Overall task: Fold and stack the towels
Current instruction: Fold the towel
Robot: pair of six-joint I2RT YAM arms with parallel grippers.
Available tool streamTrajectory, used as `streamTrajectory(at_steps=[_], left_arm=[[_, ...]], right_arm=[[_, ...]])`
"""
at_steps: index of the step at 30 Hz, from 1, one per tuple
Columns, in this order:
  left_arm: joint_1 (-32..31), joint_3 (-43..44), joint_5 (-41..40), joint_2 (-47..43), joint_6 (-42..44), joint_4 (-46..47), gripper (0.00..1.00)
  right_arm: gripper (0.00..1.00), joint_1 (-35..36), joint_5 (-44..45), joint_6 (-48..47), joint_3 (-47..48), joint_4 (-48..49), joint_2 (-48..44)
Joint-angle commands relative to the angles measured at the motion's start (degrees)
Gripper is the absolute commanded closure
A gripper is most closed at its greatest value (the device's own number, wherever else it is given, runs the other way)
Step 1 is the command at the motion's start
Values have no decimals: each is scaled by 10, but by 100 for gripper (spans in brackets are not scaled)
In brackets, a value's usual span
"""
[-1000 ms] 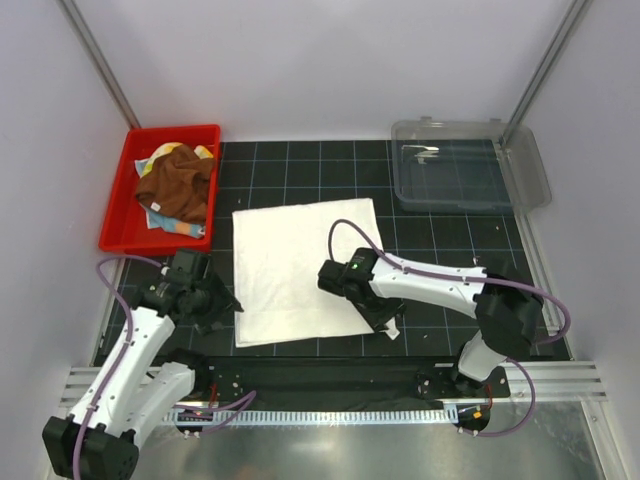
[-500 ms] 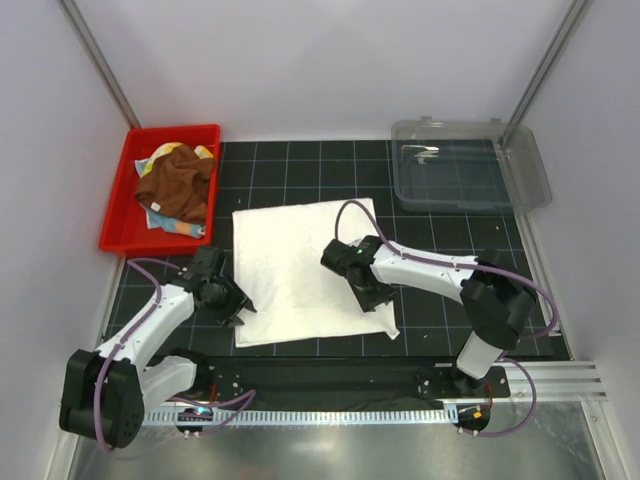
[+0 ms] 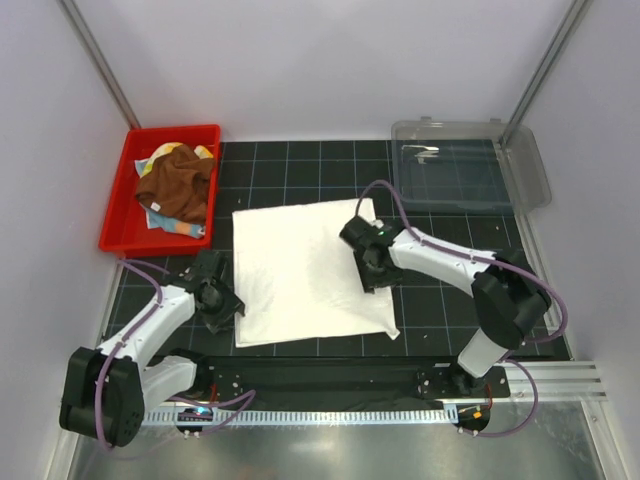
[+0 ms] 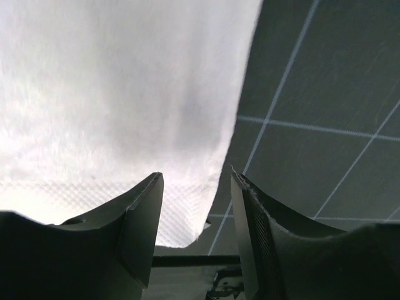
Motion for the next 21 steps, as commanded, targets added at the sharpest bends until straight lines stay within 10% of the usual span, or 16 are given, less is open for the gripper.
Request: streamTrajectory(at_steps=[1,5,10,12,15,18,21], left_arm=[[0,-15,-6,6,-29,11,46],[-1,-21,-18,22,-21,11,52],[0,-2,-67,10,-21,-21,96],[0,7,-89,6,-22,-37,100],[1,32,-85,12,-13,-41,90],[2,104,-105,41,18,-61,59],[2,180,-107,63,63,-61,55]], right_arm=[[45,-65,-34,-8,4,50,-44],[42,-105,-70,10,-55,120,-71],[42,-141,-80,27,-113,178,-76],[42,-143,-76,43,-140,196,-98],[42,-143,-111,68,-174,231,-136],[45,-143,-150,78,-203,240,-162],[46,-143,-180,90,-212,237,-180]])
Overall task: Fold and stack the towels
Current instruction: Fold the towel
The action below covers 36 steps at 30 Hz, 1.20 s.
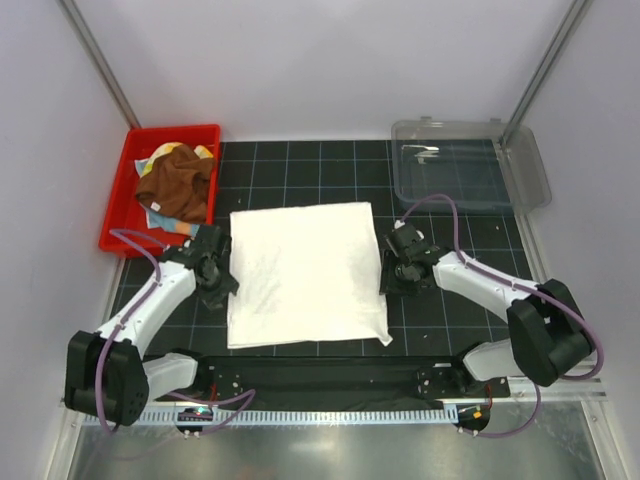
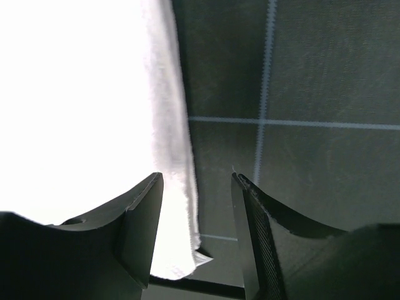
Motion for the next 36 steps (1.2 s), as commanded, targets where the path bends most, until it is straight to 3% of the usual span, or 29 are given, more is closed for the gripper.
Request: streamTrajectory(at_steps=[1,4,8,14,25,28,32,36], left_arm=[[2,89,-17,28,63,6,53],[-2,81,82,40,69,55,53],[-5,9,140,32,40,107,53],[-4,-69,135,37,26,151,53],[-4,-87,106,63,36,151,52],[-5,-89,104,63,37,150,52],[-4,-92,85,64,39,146,52],[-4,-96,69,65,42,143,51]], right_arm=[[46,1,-51,34,-14,35,-45],[48,1,-51,45,-25,33,-72],[53,1,-72,53,-45,32,-98],[56,1,-96,55,-75,59,-86],[72,1,-87,49,-88,102,-61],[79,1,-76,45,-89,101,-59],[99,1,-55,35,-93,101,-65],[99,1,-10,20,-87,84,-73]])
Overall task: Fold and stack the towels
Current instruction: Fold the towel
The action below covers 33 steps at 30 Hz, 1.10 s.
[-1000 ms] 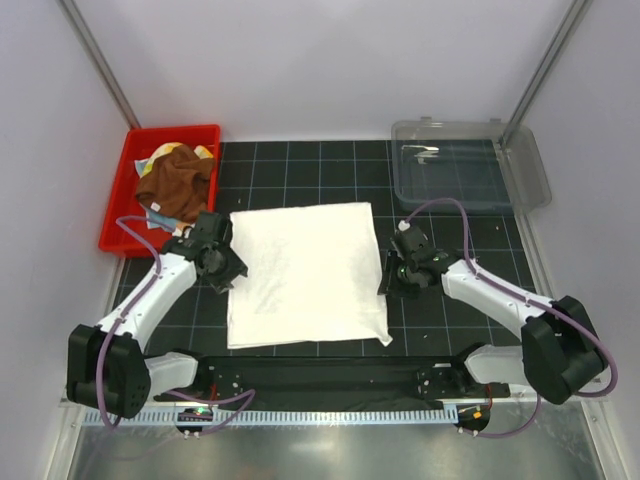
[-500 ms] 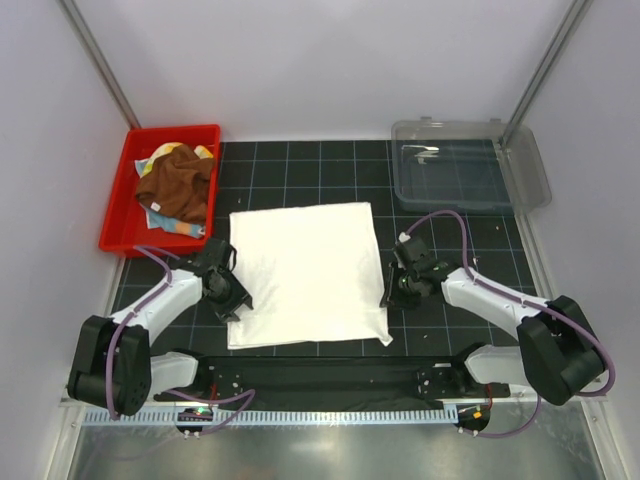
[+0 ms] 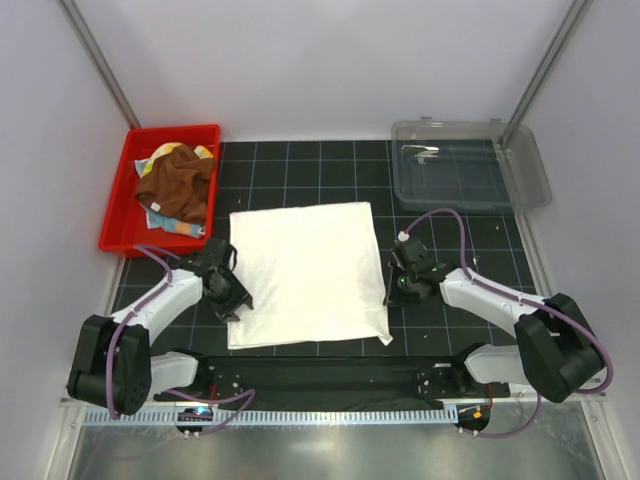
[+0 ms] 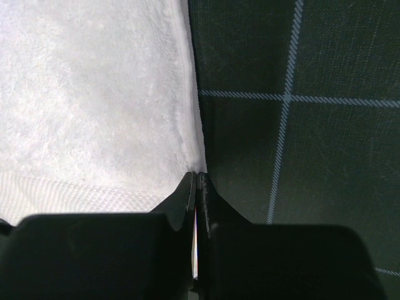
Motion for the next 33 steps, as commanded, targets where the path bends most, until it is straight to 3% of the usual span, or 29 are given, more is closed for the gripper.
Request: streamTrajectory(at_steps=[1,23,27,31,33], left_arm=[[0,-28,-61,21,8,20,51],[0,-27,-84,31,4,12,51],[1,2,-56,17,16,-8,49],[0,102,-71,8,58,-56,47],[0,146,-96,20,81,-65,44]], right_arm=[[99,1,64,-22,6,0,-13],[98,1,125,-79,32,4,2],[84,1,102,-77,46,-19,0],[59,1,131,-55,109,-108,-12],[54,1,137,-62,158,-127,-17]])
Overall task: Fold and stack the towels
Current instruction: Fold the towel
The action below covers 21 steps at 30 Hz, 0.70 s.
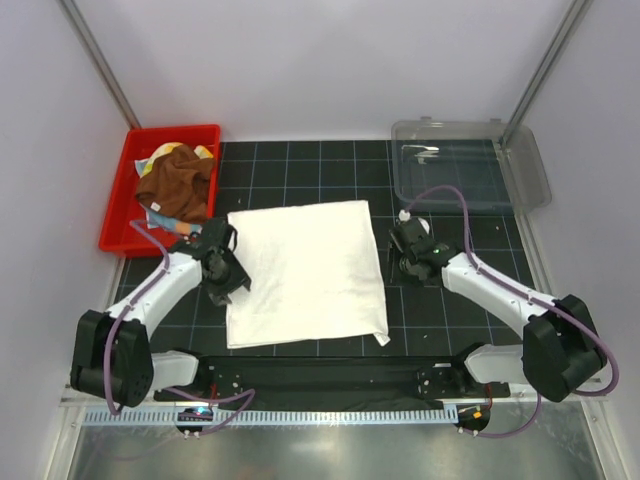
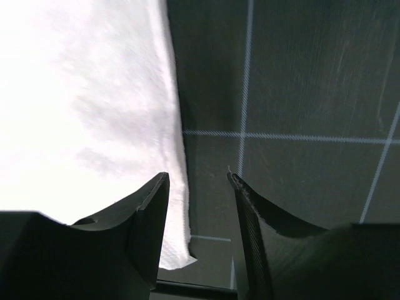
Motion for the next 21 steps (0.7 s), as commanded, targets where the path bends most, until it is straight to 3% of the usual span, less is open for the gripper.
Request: streamTrajectory(at_steps=[1,4,6,8,9,13,15,19,21], left_arm=[[5,115,-54,15,82,-10,43],[13,186,-46,69,140,16,38],[25,258,-2,103,229,40,36],[42,339,17,159,286,41,32],[50,369,80,176,345,41,33],[81,479,175,254,468,27,33],[92,528,188,290,502,28,30],[119,623,297,361,612,-8,30],[119,663,300,411,640,-53,31]], right_arm=[[51,0,31,-14,92,-29,-15],[48,-1,-19,-102,166,31,22],[48,-12,-54,-177,242,35,64],[49,-20,-61,-222,330,8,137],[50,-23,-83,-270,358,-3,159],[50,-38,-169,-383,475,-80,270],[47,-42,-185,-427,548,-120,336],[39,-74,-224,-508,692,-237,452],[34,-84,-240,-529,780,-278,517]])
